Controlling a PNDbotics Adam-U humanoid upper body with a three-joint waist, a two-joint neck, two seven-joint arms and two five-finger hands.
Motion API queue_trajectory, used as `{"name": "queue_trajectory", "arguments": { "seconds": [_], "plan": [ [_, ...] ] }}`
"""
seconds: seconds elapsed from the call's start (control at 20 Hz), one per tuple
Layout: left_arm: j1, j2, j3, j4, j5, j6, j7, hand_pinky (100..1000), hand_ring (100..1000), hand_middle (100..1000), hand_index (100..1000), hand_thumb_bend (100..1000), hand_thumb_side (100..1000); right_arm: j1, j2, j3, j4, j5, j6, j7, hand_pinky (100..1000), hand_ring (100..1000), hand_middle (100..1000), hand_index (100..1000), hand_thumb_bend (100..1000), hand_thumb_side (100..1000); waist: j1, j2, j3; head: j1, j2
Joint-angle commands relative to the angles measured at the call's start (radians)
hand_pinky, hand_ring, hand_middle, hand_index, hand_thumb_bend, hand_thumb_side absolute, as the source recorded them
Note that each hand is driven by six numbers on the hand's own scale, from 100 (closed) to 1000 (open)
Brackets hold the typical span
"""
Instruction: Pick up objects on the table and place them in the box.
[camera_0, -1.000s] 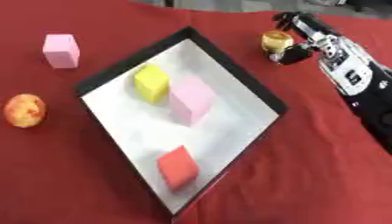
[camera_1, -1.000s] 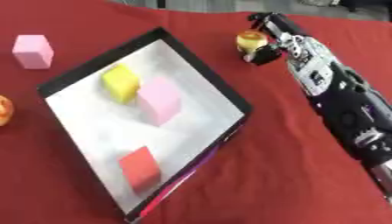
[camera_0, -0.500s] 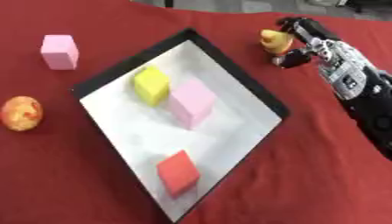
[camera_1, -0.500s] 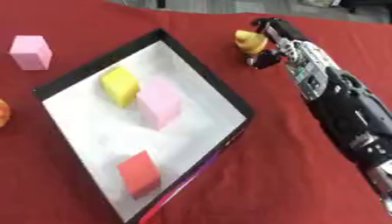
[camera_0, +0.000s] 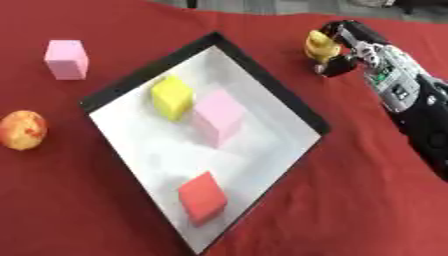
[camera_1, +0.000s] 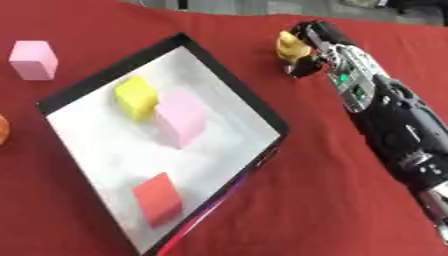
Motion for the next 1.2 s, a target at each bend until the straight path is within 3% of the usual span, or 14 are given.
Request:
{"name": "queue_trajectory", "arguments": {
  "seconds": [0.05,0.45,0.75,1.05,1.2],
  "plan": [
    [-0.006,0.018,0.003,-0.014,-0.001,-0.002,-0.005,760,778,826,842,222,861,-0.013,-0.027,-0.005,-0.002,-0.051,0.013,-0.012,857,724,632,765,333,100,0.008,-0.017,-0.001,0.001,-0.01],
    [0.0,0.018,0.002,-0.013,-0.003,0.0,-0.01,762,779,827,843,222,856,-0.01,-0.041,0.014,-0.05,-0.099,0.011,-0.014,858,701,582,706,254,100,0.013,-0.034,-0.011,0.008,0.006],
    [0.013,0.022,0.001,-0.01,-0.001,0.0,-0.012,764,780,828,843,222,851,-0.001,-0.066,0.037,-0.144,-0.112,0.01,0.0,855,675,568,695,238,100,0.019,-0.058,-0.029,0.014,0.03],
    [0.032,0.024,0.002,-0.007,-0.001,0.001,-0.013,765,780,829,844,221,844,0.007,-0.112,0.072,-0.347,-0.128,0.029,0.041,848,666,565,691,274,100,0.028,-0.091,-0.056,0.029,0.057],
    [0.047,0.027,0.007,-0.004,-0.001,-0.001,-0.009,766,781,829,844,221,840,0.013,-0.141,0.112,-0.522,-0.137,0.034,0.091,837,663,566,689,285,100,0.033,-0.11,-0.071,0.041,0.072]
  ]
}}
